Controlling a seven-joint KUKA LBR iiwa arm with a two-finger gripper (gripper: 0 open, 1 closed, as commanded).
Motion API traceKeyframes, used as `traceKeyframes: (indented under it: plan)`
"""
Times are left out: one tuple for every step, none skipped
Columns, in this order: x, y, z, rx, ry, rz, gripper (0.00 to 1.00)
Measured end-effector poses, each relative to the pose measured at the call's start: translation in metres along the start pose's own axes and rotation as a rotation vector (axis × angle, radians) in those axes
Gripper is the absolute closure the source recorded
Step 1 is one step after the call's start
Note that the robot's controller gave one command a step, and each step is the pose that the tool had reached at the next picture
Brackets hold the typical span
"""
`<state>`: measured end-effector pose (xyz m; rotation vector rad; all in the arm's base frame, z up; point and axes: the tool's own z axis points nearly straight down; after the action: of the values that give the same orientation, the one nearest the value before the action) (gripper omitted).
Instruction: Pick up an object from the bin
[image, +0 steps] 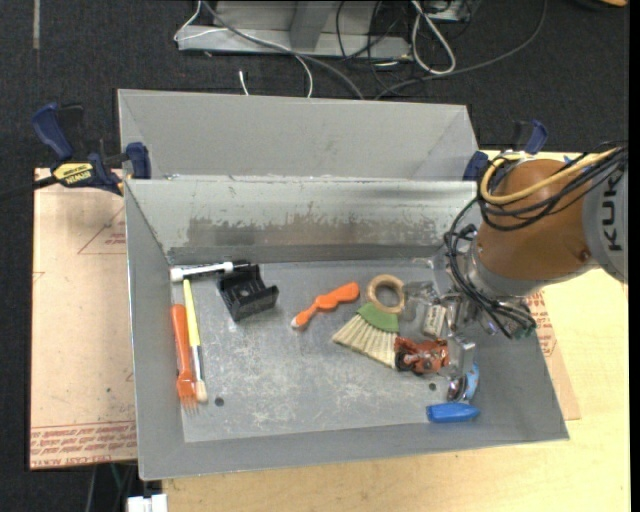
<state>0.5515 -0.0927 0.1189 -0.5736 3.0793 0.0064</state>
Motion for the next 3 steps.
traceKeyframes:
  plan:
    - [0.0209, -0.0399, 0.0507, -0.004, -0.002, 0.094, 0.0]
    - [0.0166, -0.0461, 0.0462, 0.0, -0.013, 0.057, 1.0]
    - [0.0165, -0.0462, 0.046, 0.0, -0.014, 0.057, 1.0]
